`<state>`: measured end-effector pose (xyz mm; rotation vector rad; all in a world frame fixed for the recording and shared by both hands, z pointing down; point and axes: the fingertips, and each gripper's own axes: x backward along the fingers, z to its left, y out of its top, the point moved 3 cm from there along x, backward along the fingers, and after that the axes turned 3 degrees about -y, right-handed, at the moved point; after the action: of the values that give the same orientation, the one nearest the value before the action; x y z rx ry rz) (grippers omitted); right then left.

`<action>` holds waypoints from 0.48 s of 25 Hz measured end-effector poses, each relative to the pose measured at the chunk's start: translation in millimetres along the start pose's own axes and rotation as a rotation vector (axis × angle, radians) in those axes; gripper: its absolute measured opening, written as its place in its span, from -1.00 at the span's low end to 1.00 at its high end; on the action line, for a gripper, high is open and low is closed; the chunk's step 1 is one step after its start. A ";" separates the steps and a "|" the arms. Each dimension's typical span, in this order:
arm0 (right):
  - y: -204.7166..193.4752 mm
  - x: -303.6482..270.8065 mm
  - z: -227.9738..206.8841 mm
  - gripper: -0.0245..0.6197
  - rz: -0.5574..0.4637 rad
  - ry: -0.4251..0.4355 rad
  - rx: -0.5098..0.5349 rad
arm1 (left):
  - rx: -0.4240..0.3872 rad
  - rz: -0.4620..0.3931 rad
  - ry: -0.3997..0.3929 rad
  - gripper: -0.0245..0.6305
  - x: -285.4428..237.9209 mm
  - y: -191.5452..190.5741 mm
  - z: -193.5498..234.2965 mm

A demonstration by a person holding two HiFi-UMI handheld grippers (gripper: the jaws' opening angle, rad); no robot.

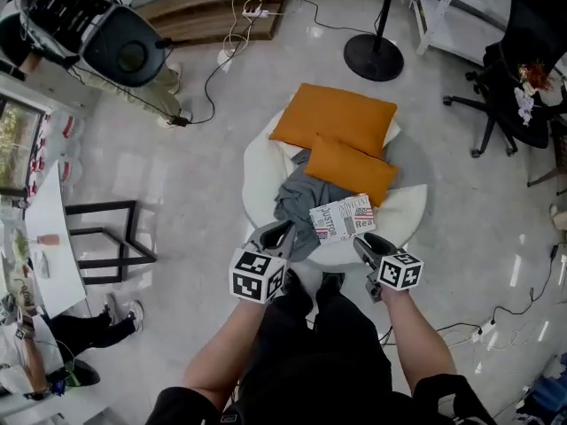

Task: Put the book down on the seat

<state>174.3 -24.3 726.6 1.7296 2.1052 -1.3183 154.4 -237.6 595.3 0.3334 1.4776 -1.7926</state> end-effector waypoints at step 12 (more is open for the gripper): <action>3.7 45.5 138.3 -0.72 -0.093 0.041 0.024 | -0.093 -0.101 0.000 -0.87 110.7 31.3 4.8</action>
<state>104.3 -83.2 613.3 1.7017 2.2264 -1.3481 103.8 -286.4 504.1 0.2157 1.5971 -1.7953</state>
